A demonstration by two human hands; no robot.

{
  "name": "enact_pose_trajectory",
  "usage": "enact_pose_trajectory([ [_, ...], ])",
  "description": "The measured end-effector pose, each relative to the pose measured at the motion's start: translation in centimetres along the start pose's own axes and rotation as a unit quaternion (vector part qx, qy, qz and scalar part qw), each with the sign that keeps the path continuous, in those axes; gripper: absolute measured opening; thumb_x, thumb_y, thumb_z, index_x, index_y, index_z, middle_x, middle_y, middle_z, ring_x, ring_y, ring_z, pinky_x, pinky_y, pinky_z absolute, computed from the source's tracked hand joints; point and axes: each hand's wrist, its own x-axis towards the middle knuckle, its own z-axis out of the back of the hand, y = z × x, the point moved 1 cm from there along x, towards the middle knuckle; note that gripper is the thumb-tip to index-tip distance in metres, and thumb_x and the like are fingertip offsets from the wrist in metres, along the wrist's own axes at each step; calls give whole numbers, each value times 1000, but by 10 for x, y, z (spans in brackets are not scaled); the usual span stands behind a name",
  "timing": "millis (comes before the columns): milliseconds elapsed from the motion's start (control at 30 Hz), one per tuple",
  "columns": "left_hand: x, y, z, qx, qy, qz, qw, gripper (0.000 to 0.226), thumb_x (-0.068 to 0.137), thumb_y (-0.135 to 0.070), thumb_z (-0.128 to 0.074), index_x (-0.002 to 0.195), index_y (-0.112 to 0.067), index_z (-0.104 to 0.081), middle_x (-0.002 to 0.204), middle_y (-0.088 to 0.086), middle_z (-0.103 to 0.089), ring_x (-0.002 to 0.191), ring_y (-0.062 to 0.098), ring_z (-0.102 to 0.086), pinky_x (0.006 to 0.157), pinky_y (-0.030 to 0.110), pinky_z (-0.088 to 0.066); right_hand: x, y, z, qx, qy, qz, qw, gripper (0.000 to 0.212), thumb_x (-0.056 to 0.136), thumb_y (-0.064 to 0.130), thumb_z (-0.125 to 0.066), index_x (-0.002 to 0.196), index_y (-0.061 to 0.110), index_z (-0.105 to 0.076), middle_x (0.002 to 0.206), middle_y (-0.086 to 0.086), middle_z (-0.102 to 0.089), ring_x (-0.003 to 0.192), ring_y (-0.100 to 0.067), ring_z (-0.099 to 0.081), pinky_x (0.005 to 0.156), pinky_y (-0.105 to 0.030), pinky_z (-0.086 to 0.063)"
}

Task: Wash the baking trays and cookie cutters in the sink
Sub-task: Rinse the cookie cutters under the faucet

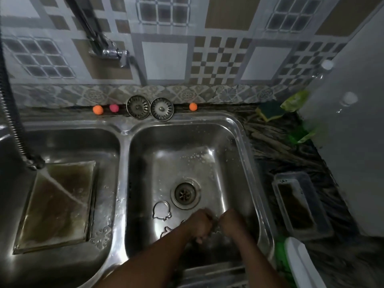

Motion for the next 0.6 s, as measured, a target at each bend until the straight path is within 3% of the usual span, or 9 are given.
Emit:
enact_pose_trajectory([
  [133, 8, 0, -6, 37, 25, 16, 999, 23, 96, -12, -41, 90, -6, -63, 80, 20, -69, 53, 22, -61, 34, 21, -44, 12, -3, -11, -28, 20, -2, 999, 20, 88, 16, -59, 86, -3, -64, 103, -21, -69, 100, -30, -67, 66, -27, -42],
  [233, 11, 2, -6, 34, 38, 15, 999, 27, 96, -11, -40, 107, -2, -63, 96, 26, -71, 43, 13, -61, 33, 18, -37, 12, -3, -15, -62, 9, -5, 998, 34, 83, 20, -67, 104, -6, -65, 111, -20, -67, 106, -29, -65, 75, -30, -49],
  [300, 10, 2, -5, 17, 35, 12, 999, 25, 96, -13, -39, 101, -6, -62, 85, 22, -70, 42, 13, -60, 33, 16, -31, 9, 0, -12, -69, 3, -6, 998, 37, 84, 20, -66, 110, -6, -62, 116, -20, -64, 109, -30, -63, 80, -31, -49],
  [400, -1, 0, 9, -39, -4, -4, 999, 25, 95, -13, -46, 76, -12, -63, 62, 13, -69, 39, 15, -55, 33, 16, -31, 6, 8, -6, -78, -13, 4, 997, 29, 90, 16, -57, 112, -2, -61, 117, -20, -62, 110, -31, -61, 84, -31, -48],
  [500, -21, 0, 39, -102, -65, -41, 992, 18, 94, -16, -51, 86, -12, -68, 72, 13, -72, 45, 18, -62, 32, 17, -35, 1, 30, 4, -51, -68, 40, 996, 24, 91, 19, -54, 105, 3, -64, 114, -18, -65, 108, -31, -62, 86, -33, -49],
  [600, -53, 5, 79, -162, -159, -75, 971, 22, 92, -11, -51, 75, -16, -64, 62, 9, -64, 45, 22, -62, 33, 15, -33, -16, 71, 12, -15, -138, 119, 983, 31, 90, 28, -46, 94, 5, -67, 107, -17, -67, 104, -34, -63, 83, -34, -47],
])
